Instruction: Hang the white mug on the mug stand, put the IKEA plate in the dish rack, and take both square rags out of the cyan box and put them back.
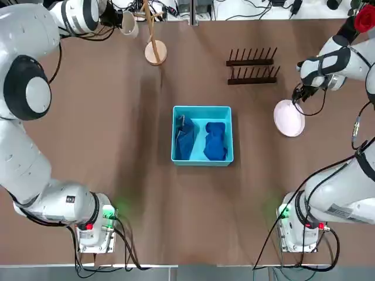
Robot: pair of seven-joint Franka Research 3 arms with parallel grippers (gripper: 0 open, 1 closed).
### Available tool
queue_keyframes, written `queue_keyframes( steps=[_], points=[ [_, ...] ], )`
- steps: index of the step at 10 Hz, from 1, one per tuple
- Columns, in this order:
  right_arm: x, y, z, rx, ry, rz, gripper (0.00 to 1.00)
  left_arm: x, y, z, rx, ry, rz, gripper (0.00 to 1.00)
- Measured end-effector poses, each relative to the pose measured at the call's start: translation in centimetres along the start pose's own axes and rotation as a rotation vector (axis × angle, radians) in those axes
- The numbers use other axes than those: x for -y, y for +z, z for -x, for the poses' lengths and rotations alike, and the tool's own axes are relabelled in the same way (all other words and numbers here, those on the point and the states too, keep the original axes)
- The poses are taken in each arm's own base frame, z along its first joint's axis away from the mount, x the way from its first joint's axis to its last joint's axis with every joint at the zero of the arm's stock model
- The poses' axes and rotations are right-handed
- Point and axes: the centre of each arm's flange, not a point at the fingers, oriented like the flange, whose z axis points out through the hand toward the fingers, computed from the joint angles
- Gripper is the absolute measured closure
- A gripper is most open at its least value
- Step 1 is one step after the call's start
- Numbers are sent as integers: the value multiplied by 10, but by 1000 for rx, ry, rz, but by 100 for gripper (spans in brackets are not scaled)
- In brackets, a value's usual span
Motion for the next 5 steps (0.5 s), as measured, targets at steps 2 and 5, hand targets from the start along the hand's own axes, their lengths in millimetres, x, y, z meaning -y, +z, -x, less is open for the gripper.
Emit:
queue_keyframes(
  steps=[2, 5],
  points=[
    [1, 5, 1, -18, -1, 9, 42, -10, 8, 5, 8, -8, 10, 93],
    [2, 8, 2, -17, -2, 9, 65, -17, 14, 8, 15, -24, 15, 92]
  ],
)
